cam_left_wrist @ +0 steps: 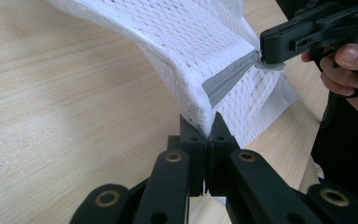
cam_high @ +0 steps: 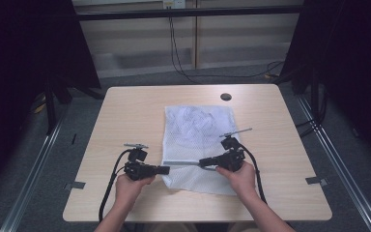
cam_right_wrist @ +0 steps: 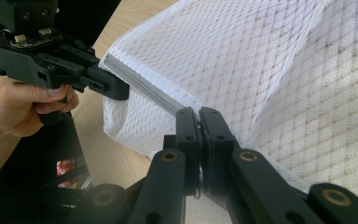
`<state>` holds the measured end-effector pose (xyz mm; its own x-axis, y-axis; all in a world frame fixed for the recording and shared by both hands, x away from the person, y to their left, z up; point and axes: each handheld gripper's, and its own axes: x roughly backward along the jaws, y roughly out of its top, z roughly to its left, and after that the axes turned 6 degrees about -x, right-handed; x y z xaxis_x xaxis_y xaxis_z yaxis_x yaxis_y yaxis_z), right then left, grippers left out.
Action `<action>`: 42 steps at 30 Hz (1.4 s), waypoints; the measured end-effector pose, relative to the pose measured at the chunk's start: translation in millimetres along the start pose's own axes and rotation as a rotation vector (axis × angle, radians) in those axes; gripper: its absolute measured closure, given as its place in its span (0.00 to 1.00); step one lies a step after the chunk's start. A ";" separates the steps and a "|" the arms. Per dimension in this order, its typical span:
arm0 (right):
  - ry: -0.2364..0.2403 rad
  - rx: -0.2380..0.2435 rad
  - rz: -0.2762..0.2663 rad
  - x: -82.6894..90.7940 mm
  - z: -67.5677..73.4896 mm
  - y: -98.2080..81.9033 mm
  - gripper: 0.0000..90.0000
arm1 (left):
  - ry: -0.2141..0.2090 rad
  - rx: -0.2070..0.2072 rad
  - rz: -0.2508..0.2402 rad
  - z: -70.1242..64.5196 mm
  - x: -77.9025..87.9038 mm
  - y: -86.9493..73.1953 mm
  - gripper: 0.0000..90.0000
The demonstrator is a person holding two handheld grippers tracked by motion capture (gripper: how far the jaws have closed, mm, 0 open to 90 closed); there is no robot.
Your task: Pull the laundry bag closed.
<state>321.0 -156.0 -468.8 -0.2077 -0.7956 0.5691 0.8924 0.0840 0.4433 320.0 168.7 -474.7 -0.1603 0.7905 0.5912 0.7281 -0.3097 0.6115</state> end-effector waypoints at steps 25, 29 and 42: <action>-0.004 -0.014 -0.003 7.2 -8.6 -0.6 0.96 | -0.003 0.025 -0.016 2.1 3.4 -1.0 0.99; -0.009 -0.019 0.002 7.6 -9.5 -0.3 0.96 | 0.000 0.022 -0.013 2.9 4.0 -0.9 0.99; -0.002 -0.032 0.000 11.9 -15.9 -1.0 0.96 | 0.003 0.024 -0.005 3.2 3.7 -1.4 0.99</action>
<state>324.1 -175.1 -473.4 -0.2090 -0.7941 0.5707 0.9045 0.0648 0.4215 320.5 173.7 -475.0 -0.1657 0.7903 0.5899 0.7430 -0.2932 0.6016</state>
